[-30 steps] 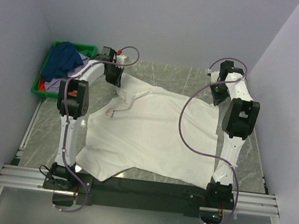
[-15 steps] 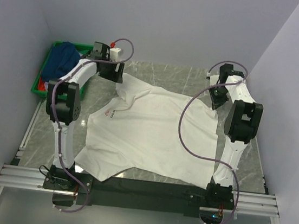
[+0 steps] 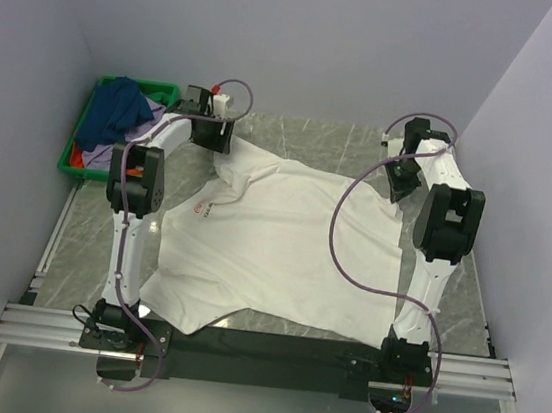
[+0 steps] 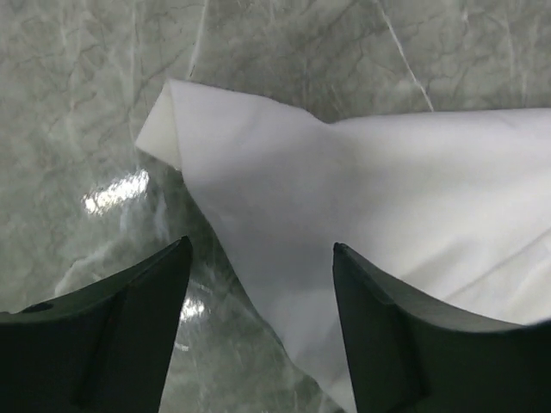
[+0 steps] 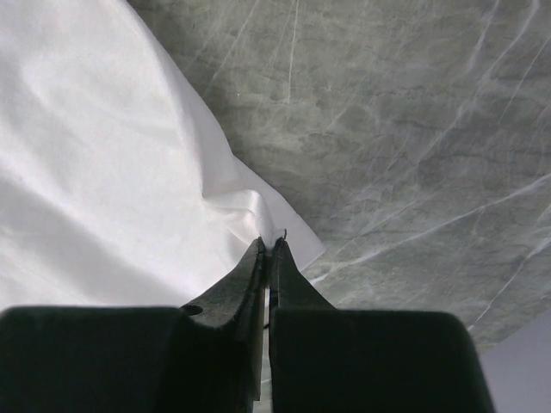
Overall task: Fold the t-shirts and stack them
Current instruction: Flatten the tshirt out
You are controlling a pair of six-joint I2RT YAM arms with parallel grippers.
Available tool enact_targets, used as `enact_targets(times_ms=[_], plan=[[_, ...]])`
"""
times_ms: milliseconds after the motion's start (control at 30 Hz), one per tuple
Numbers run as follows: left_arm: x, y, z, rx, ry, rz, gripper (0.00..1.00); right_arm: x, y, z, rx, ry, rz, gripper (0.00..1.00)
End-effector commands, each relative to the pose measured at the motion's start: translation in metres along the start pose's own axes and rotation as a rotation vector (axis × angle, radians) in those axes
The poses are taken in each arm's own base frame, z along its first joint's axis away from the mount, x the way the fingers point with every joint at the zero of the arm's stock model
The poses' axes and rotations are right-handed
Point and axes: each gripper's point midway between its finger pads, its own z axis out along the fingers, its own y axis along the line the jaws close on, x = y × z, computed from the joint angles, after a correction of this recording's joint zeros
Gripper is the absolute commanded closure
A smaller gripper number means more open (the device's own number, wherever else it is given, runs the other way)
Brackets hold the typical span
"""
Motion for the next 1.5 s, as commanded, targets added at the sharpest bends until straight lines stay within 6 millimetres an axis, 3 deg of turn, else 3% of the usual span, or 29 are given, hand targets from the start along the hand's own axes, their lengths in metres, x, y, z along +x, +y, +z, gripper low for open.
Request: enact_targets(times_ms=[0,133,233,267,333,367,400,433,467,500,533,567,600,633,667,700,767,800,867,933,967,1033,1067,1133,1167,1233,1267,1367,1467], plan=[[-0.01,-0.005,0.016,-0.004,-0.029,0.025,0.3,-0.016,0.002,-0.002,-0.001,-0.04,0.001,1.0],[-0.005,-0.006,0.024,-0.003,0.0,0.042,0.48,-0.016,0.001,-0.001,0.001,-0.036,-0.005,1.0],[-0.011,-0.005,0.015,-0.006,-0.012,0.05,0.87,-0.017,0.0,-0.003,0.006,-0.04,-0.013,1.0],[-0.023,-0.005,0.0,-0.005,-0.039,0.048,1.0,-0.017,-0.001,-0.007,0.008,-0.042,-0.014,1.0],[-0.033,-0.013,-0.025,0.046,-0.056,0.052,1.0,-0.018,-0.001,-0.021,0.011,-0.062,-0.026,1.0],[-0.049,-0.015,-0.053,0.065,-0.091,0.061,1.0,-0.014,0.001,-0.024,0.003,-0.061,-0.034,1.0],[-0.05,-0.02,-0.067,0.096,-0.09,0.07,1.0,-0.014,0.001,-0.041,0.01,-0.089,-0.046,1.0],[-0.04,-0.021,-0.084,0.132,-0.055,0.081,1.0,-0.008,0.003,-0.046,0.009,-0.087,-0.078,1.0],[-0.049,-0.027,-0.113,0.144,-0.081,0.107,1.0,0.006,0.008,-0.043,-0.005,-0.056,-0.093,1.0],[-0.03,-0.027,-0.12,0.166,-0.041,0.143,1.0,0.013,0.01,-0.055,0.001,-0.066,-0.112,1.0],[-0.025,-0.029,-0.144,0.174,-0.036,0.162,1.0,0.035,0.014,-0.046,-0.008,-0.011,-0.144,1.0],[-0.001,-0.03,-0.151,0.185,0.036,0.164,1.0,0.045,0.016,-0.044,-0.011,0.012,-0.162,1.0],[0.035,-0.031,-0.151,0.215,0.119,0.198,1.0,0.054,0.017,-0.046,-0.007,0.022,-0.177,1.0],[0.048,-0.031,-0.163,0.213,0.143,0.217,1.0,0.074,0.022,-0.037,-0.028,0.079,-0.2,1.0],[0.068,-0.031,-0.166,0.217,0.184,0.227,1.0,0.082,0.025,-0.033,-0.038,0.098,-0.211,1.0],[0.113,-0.03,-0.162,0.235,0.279,0.24,1.0,0.09,0.027,-0.03,-0.046,0.117,-0.22,1.0],[0.143,-0.031,-0.169,0.232,0.317,0.26,1.0,0.109,0.033,-0.02,-0.066,0.169,-0.236,1.0],[0.177,-0.032,-0.167,0.242,0.39,0.251,1.0,0.116,0.035,-0.015,-0.079,0.193,-0.238,1.0],[0.214,-0.033,-0.167,0.261,0.466,0.253,1.0,0.13,0.038,-0.008,-0.091,0.24,-0.255,1.0],[0.229,-0.026,-0.166,0.241,0.506,0.257,0.99,0.139,0.039,-0.004,-0.095,0.266,-0.263,1.0],[0.231,-0.023,-0.167,0.239,0.512,0.251,0.85,0.139,0.039,-0.003,-0.096,0.273,-0.267,1.0],[0.223,-0.015,-0.173,0.252,0.487,0.22,0.72,0.14,0.041,-0.004,-0.102,0.275,-0.274,1.0],[0.203,-0.011,-0.175,0.25,0.438,0.219,0.61,0.138,0.042,-0.006,-0.1,0.262,-0.277,1.0],[0.18,-0.015,-0.186,0.316,0.368,0.184,0.51,0.134,0.042,-0.008,-0.1,0.246,-0.274,1.0],[0.155,-0.012,-0.19,0.315,0.31,0.202,0.47,0.133,0.042,-0.009,-0.102,0.242,-0.269,1.0],[0.137,-0.016,-0.193,0.343,0.265,0.208,0.45,0.129,0.044,-0.01,-0.11,0.226,-0.261,1.0],[0.118,-0.02,-0.194,0.357,0.212,0.22,0.44,0.127,0.045,-0.01,-0.113,0.218,-0.259,1.0],[0.088,-0.026,-0.184,0.371,0.151,0.232,0.44,0.121,0.048,-0.014,-0.13,0.19,-0.249,1.0],[0.079,-0.032,-0.163,0.383,0.158,0.23,0.44,0.116,0.05,-0.016,-0.139,0.171,-0.24,1.0]])
